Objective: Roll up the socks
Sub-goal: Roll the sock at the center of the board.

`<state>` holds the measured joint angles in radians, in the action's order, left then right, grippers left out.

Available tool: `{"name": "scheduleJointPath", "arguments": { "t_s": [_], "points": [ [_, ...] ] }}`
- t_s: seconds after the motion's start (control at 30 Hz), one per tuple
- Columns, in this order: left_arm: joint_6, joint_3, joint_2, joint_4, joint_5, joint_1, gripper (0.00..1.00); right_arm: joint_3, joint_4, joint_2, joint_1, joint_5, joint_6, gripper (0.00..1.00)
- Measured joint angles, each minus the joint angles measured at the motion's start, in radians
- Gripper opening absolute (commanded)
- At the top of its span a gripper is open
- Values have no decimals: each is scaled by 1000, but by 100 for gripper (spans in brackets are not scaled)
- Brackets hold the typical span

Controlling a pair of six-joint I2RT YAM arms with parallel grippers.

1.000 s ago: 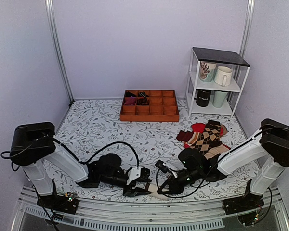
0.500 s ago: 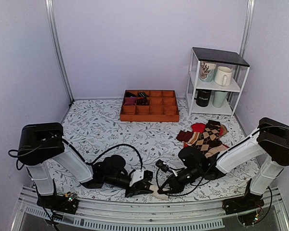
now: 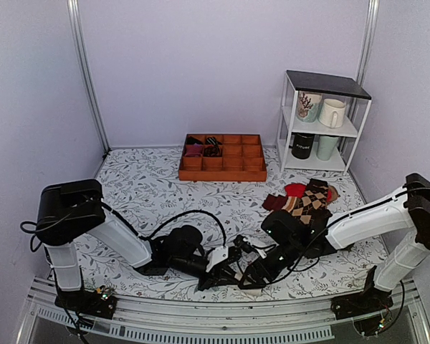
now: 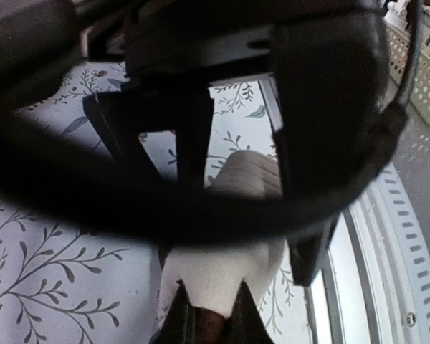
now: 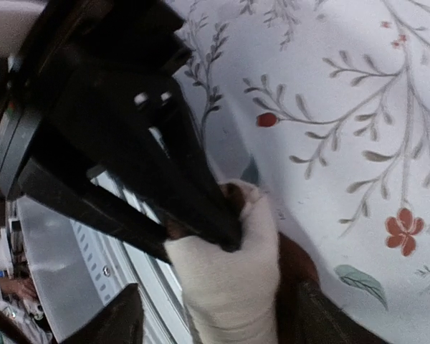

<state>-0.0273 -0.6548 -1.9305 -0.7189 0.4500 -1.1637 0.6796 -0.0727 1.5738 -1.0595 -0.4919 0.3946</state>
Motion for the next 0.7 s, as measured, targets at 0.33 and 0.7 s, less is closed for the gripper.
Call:
{"name": "scheduleJointPath", "arguments": {
  "t_s": [0.33, 0.7],
  "points": [
    [39, 42, -7, -90, -38, -10, 0, 45, -208, -122, 82, 61, -67, 100],
    [39, 42, -7, -92, -44, -11, 0, 81, -280, -91, 111, -69, -96, 93]
  ]
}}
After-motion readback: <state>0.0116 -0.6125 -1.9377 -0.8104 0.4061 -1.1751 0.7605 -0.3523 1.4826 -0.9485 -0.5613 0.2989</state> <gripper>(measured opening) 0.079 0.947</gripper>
